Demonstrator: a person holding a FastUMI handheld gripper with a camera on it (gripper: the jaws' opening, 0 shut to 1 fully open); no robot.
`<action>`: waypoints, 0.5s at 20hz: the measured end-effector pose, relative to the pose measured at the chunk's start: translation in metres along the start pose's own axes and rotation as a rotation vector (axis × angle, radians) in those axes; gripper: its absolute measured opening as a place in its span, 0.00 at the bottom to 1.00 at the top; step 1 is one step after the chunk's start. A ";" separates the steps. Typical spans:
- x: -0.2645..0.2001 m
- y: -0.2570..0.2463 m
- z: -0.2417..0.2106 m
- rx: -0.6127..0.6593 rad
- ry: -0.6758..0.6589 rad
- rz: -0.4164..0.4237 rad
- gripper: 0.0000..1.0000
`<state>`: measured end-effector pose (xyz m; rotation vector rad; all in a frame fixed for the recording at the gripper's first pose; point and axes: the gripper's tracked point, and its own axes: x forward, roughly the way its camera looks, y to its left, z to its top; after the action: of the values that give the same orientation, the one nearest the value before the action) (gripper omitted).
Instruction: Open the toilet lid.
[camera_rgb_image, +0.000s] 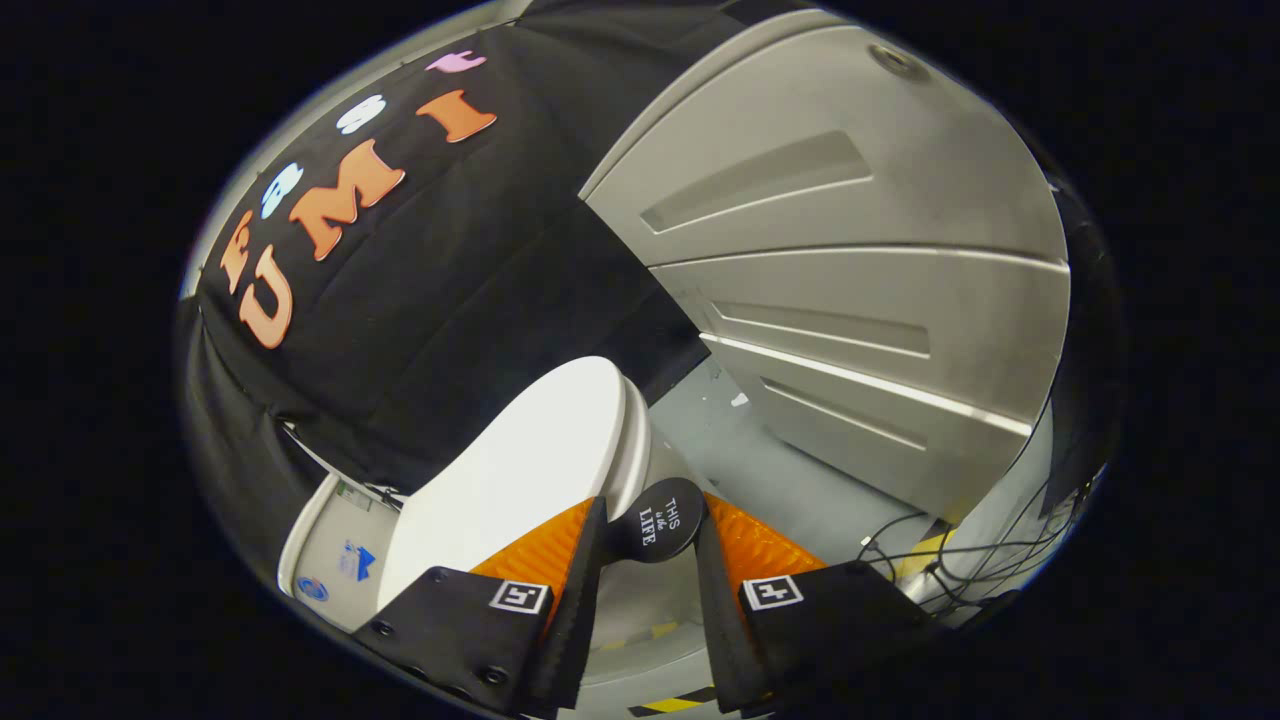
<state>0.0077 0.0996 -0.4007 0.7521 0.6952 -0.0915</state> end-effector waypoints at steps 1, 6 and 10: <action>0.003 0.000 0.002 0.029 -0.001 0.010 0.53; -0.003 0.010 0.006 0.103 0.018 0.092 0.25; -0.005 0.019 0.011 0.128 -0.004 0.123 0.15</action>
<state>0.0155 0.1060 -0.3805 0.9155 0.6424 -0.0250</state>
